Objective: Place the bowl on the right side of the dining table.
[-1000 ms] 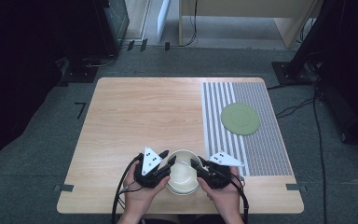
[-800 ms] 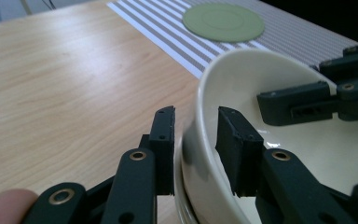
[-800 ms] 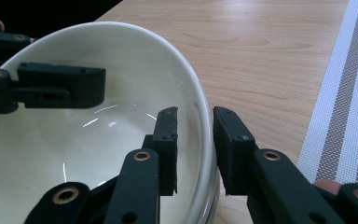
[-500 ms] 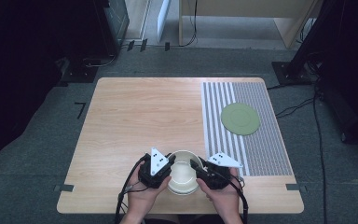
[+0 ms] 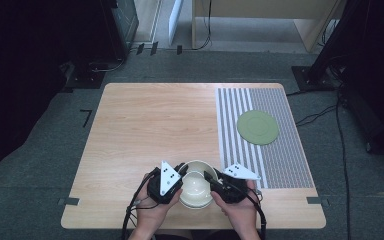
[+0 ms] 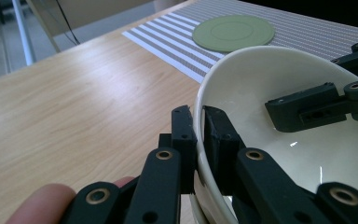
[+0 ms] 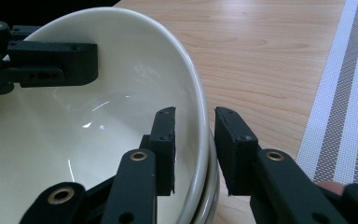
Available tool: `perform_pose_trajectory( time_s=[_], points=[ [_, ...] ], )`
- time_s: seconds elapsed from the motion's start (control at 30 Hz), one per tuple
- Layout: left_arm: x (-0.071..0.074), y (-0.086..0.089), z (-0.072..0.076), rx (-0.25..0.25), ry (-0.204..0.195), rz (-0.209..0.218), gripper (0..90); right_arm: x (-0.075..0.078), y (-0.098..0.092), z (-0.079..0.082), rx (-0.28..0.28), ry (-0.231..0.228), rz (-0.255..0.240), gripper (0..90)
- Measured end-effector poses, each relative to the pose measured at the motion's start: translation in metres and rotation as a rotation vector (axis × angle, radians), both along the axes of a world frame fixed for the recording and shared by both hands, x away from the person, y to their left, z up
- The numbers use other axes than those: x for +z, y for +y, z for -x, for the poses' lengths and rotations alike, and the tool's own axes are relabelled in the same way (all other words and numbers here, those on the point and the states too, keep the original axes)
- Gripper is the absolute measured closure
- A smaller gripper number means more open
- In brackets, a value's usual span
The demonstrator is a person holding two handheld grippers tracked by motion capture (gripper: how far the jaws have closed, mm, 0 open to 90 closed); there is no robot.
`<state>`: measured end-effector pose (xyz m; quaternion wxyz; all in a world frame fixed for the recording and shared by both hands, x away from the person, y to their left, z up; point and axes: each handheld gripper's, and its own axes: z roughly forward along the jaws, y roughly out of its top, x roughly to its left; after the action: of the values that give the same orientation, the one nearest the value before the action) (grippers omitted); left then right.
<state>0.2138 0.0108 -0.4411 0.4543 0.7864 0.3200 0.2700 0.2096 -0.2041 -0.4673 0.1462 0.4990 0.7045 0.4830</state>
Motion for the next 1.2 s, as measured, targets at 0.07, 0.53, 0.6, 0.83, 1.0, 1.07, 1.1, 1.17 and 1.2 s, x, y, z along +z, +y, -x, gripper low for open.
perform_pose_trajectory(
  time_s=[0.07, 0.53, 0.6, 0.83, 1.0, 1.07, 1.1, 1.17, 1.2],
  points=[
    [0.000, 0.001, 0.001, 0.005, -0.020, 0.009, 83.7, 0.001, 0.000, 0.000, -0.001, -0.004, -0.007, 69.1],
    [0.013, 0.001, 0.022, 0.009, -0.222, 0.044, 83.1, 0.014, -0.002, 0.006, -0.008, -0.032, -0.092, 77.8],
    [0.014, 0.002, 0.026, 0.013, -0.250, 0.057, 82.8, 0.016, 0.001, 0.008, -0.020, -0.042, -0.083, 80.4],
    [0.014, 0.008, 0.030, 0.011, -0.243, 0.122, 81.6, 0.023, 0.003, 0.012, -0.042, -0.088, -0.071, 84.0],
    [0.015, 0.018, 0.026, -0.016, -0.166, 0.217, 77.1, 0.026, 0.007, 0.015, -0.061, -0.148, -0.006, 83.8],
    [0.017, 0.024, 0.023, -0.034, -0.126, 0.270, 62.6, 0.027, 0.007, 0.015, -0.072, -0.159, 0.001, 83.8],
    [0.019, 0.028, 0.021, -0.043, -0.100, 0.290, 55.7, 0.028, 0.005, 0.014, -0.078, -0.163, -0.001, 83.8],
    [0.020, 0.035, 0.017, -0.044, -0.063, 0.320, 39.4, 0.029, 0.002, 0.013, -0.093, -0.169, -0.003, 83.8],
    [0.020, 0.038, 0.017, -0.039, -0.052, 0.331, 33.6, 0.030, 0.001, 0.012, -0.101, -0.173, -0.004, 83.8]
  ],
)
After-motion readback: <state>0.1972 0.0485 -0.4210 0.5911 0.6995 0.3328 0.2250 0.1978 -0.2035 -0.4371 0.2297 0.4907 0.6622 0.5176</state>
